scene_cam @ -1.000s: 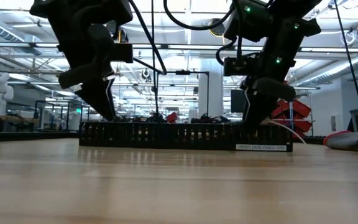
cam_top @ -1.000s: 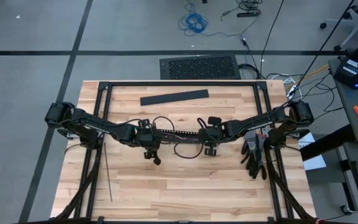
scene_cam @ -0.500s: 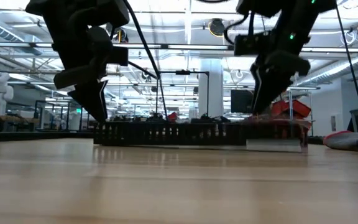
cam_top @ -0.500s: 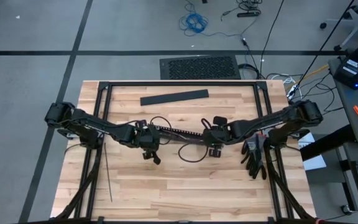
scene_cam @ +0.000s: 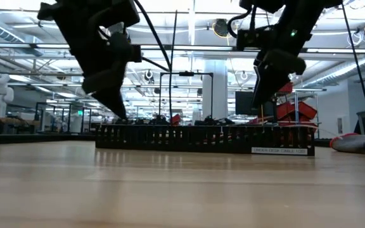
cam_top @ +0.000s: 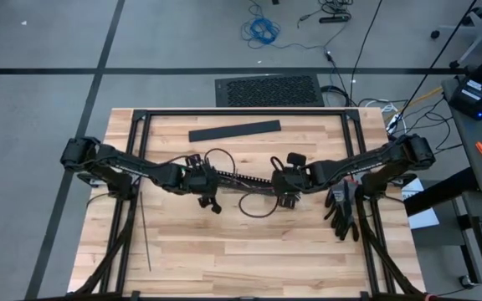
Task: Ziptie cables
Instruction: Put the zip tied cable wires into the black cable duct
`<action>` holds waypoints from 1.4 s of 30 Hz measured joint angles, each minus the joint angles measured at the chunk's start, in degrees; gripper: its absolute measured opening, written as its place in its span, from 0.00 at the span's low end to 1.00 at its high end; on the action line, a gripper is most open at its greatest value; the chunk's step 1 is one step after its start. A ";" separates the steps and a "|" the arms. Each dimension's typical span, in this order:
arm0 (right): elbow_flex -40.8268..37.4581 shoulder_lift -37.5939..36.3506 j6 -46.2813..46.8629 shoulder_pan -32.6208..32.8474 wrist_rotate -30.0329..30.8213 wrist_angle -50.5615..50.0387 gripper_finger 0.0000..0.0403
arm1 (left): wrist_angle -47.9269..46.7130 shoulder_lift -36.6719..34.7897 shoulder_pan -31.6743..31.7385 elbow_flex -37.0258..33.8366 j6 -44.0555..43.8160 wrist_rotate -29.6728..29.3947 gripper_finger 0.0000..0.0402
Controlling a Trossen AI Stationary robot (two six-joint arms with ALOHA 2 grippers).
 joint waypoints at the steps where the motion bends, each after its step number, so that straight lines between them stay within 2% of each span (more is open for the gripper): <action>1: -0.09 0.00 -0.21 -0.93 0.12 -0.12 0.21 | 0.38 0.00 0.61 0.00 0.24 0.00 0.40; 6: -2.47 0.04 -3.73 -6.55 -1.20 -0.17 0.13 | 1.05 0.00 3.09 0.00 0.30 0.00 0.40; 12: -2.67 0.04 -10.03 -14.34 -17.95 0.90 0.07 | 1.00 0.32 3.99 0.00 0.34 0.02 0.40; 18: -2.67 0.04 -13.94 -19.34 -18.64 -5.17 0.07 | 0.90 3.47 3.97 0.00 0.32 0.34 0.40; 20: -2.67 0.04 -15.85 -20.76 -20.81 -6.14 0.06 | 1.33 5.02 3.97 0.09 0.30 -0.16 0.40; 24: -2.67 0.04 -20.04 -23.48 -24.49 -5.63 0.06 | 2.10 7.24 4.07 0.26 0.19 -0.97 0.40; 28: -2.67 0.04 -24.34 -26.89 -25.57 -1.88 0.06 | 2.75 7.85 4.03 0.17 0.26 -1.06 0.40; 31: -2.67 0.53 -27.21 -29.37 -29.13 0.38 0.06 | 3.01 7.93 4.03 0.13 0.30 -0.72 0.40; 42: -2.67 9.11 -34.02 -32.22 -39.70 -2.08 0.06 | 2.56 7.99 3.97 0.04 0.21 0.48 0.40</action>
